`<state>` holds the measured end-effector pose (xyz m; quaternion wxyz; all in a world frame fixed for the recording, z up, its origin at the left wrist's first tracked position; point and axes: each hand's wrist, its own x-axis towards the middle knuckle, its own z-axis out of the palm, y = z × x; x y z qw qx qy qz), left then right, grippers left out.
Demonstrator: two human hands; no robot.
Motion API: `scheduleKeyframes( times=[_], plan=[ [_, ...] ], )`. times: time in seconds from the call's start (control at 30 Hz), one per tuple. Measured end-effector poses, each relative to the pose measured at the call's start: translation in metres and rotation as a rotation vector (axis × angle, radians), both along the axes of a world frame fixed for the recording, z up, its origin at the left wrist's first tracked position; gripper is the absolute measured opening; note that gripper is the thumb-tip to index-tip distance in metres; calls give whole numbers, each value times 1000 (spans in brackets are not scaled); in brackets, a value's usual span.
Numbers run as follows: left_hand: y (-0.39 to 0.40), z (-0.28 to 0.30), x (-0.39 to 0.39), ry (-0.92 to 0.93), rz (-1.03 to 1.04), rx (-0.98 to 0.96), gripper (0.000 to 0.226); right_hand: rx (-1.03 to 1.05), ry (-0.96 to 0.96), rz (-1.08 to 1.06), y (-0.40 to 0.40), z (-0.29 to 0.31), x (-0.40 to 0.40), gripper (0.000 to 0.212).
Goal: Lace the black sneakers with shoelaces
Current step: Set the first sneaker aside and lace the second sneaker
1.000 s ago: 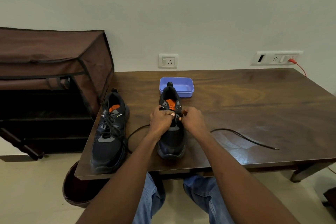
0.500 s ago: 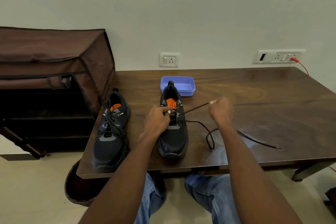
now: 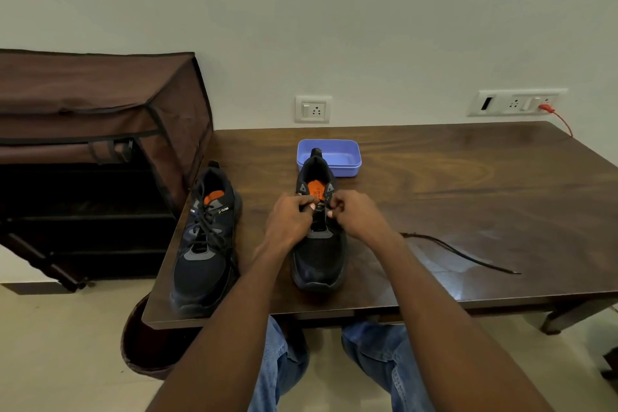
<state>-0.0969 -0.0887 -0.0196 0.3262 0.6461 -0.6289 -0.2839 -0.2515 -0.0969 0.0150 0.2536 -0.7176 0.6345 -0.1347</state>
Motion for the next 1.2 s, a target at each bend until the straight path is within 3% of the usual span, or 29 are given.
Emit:
scheduleKeyframes(
  times=[0.13, 0.23, 0.33, 0.43, 0.53, 0.63, 0.67, 0.8, 0.93, 1.03, 1.2],
  plan=[
    [0, 1, 1, -19, 14, -13, 28, -83, -7, -228, -7, 12, -31, 15],
    [1, 2, 0, -25, 20, -14, 28, -320, 107, -601, -8, 16, -68, 15],
    [0, 3, 0, -29, 20, -16, 28, -382, 220, -760, 1, 13, -81, 21],
    [-2, 1, 0, -30, 21, -16, 28, -380, 311, -616, 2, 9, -68, 28],
    [0, 2, -1, -25, 16, -20, 30, -229, 19, -223, -2, 6, -36, 33],
    [0, 2, -2, -25, 12, -22, 29, -50, 57, 9, 1, 4, -9, 16],
    [0, 3, -2, -28, 16, -20, 29, -44, 85, 20, 1, 3, -7, 7],
    [0, 6, -1, -55, 53, -26, 29, -73, 94, -44, -3, 6, -24, 31],
    [1, 8, 1, -53, 97, -23, 29, -88, 74, -227, -8, 10, -52, 17],
    [3, 10, -2, -54, 90, -28, 29, -82, 80, -321, -9, 6, -64, 18],
    [3, 10, -2, -113, 76, -36, 31, -181, 218, -308, -8, 0, -53, 21]
  ],
)
